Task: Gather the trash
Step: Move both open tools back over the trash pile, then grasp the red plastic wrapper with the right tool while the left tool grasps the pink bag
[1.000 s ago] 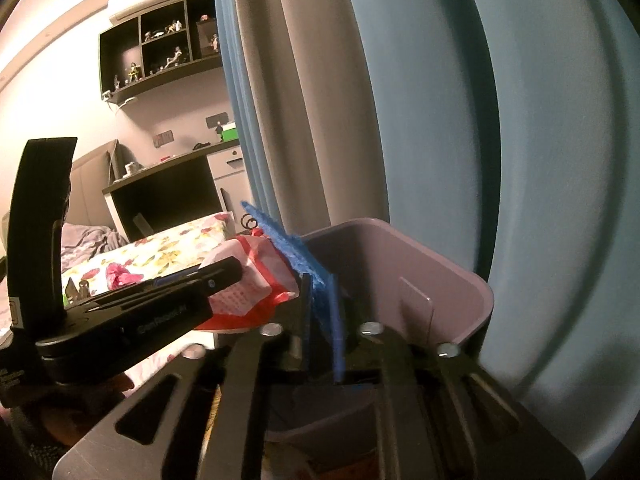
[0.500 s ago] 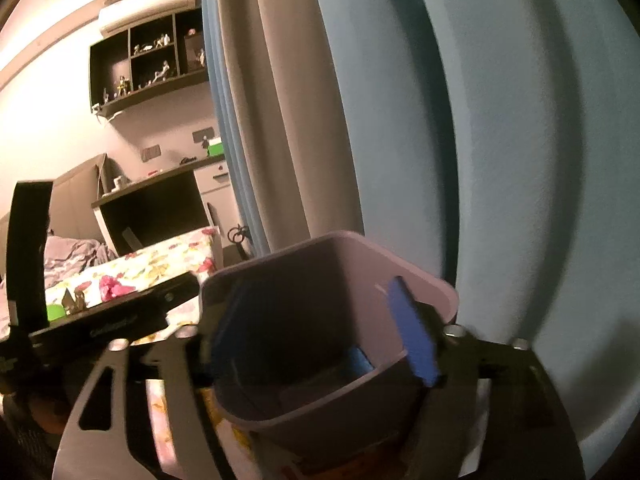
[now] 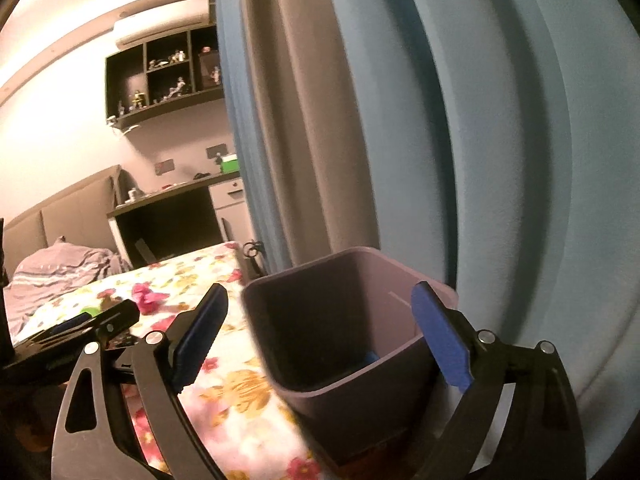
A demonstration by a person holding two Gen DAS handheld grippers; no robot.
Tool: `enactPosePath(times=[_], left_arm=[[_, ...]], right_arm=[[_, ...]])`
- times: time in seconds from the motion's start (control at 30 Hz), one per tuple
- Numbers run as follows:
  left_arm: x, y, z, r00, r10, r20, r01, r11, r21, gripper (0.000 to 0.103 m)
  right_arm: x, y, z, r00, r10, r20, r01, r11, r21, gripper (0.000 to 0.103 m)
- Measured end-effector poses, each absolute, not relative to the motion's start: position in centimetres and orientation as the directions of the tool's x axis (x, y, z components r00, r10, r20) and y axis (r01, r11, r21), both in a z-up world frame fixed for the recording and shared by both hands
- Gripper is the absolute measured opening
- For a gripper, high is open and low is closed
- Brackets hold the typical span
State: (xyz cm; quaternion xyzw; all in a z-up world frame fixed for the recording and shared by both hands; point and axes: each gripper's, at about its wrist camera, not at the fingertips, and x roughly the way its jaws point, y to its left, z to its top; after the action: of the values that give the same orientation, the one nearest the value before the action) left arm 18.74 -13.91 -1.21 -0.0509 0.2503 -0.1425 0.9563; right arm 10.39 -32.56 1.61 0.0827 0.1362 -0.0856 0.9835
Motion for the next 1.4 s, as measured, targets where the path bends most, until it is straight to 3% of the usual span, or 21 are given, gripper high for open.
enactPosePath(times=[0.47,0.9,1.03,1.4], left_arm=[[11.8,-2.8,-1.2,0.893,-0.084,-0.441,0.032,0.992,-0.124,0.097],[8.3,7.1,-2.4,0.898,0.079,-0.433,-0.172,0.968,-0.18,0.097],[7.9,8.7,-2.6,0.897,0.102,-0.431,-0.201,0.961,-0.191,0.097],[8.6,10.4,-3.3,0.891,0.093,-0.445,-0.204,0.957,-0.208,0.097]], right_arm=[[8.2,-23.3,1.1,0.959,-0.006,-0.284,0.04,0.993,0.112,0.09],[10.4,-16.2,-1.3,0.923,0.103,-0.372,-0.085,0.994,0.065,0.089],[12.0,-13.8,-2.6,0.899,0.134,-0.417,-0.129,0.991,0.041,0.081],[15.9,-9.6,-4.3,0.856,0.167,-0.489,-0.184,0.983,0.013,0.042]])
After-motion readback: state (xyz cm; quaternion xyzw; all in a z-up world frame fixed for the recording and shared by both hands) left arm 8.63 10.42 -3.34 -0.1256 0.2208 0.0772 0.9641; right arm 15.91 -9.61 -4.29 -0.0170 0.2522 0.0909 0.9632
